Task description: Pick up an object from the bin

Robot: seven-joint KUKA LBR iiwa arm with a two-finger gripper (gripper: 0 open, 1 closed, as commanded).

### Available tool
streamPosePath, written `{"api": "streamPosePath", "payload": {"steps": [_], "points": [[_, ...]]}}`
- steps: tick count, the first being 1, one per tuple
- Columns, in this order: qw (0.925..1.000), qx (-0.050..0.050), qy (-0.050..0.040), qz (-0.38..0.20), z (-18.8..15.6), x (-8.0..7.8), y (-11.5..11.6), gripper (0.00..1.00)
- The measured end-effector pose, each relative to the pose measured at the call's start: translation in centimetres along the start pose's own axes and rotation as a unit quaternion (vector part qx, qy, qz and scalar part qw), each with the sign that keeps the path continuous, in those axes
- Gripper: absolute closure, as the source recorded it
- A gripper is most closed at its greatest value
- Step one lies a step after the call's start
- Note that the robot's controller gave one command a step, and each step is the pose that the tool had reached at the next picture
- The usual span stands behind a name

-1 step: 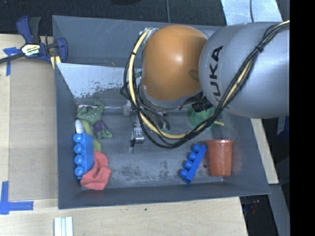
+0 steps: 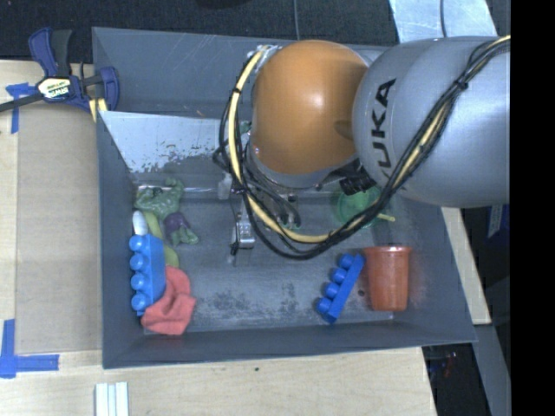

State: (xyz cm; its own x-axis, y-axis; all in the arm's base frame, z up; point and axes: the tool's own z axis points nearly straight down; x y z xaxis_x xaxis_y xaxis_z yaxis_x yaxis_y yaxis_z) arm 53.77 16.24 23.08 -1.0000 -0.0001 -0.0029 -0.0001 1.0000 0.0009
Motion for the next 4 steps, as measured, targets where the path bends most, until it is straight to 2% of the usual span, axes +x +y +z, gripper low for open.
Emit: {"api": "streamPosePath", "payload": {"steps": [1, 2, 3, 4], "points": [[0.9998, 0.0, -0.0002, 0.019, 1.6, -0.8, -5.7, 0.0], [0.9977, -0.001, -0.004, 0.067, 6.2, -5.3, -12.6, 0.0], [0.9999, -0.002, -0.0052, 0.011, 10.5, 1.1, -14.7, 0.0], [0.9996, -0.001, -0.0037, 0.026, 12.8, 2.3, -13.8, 0.0]]}}
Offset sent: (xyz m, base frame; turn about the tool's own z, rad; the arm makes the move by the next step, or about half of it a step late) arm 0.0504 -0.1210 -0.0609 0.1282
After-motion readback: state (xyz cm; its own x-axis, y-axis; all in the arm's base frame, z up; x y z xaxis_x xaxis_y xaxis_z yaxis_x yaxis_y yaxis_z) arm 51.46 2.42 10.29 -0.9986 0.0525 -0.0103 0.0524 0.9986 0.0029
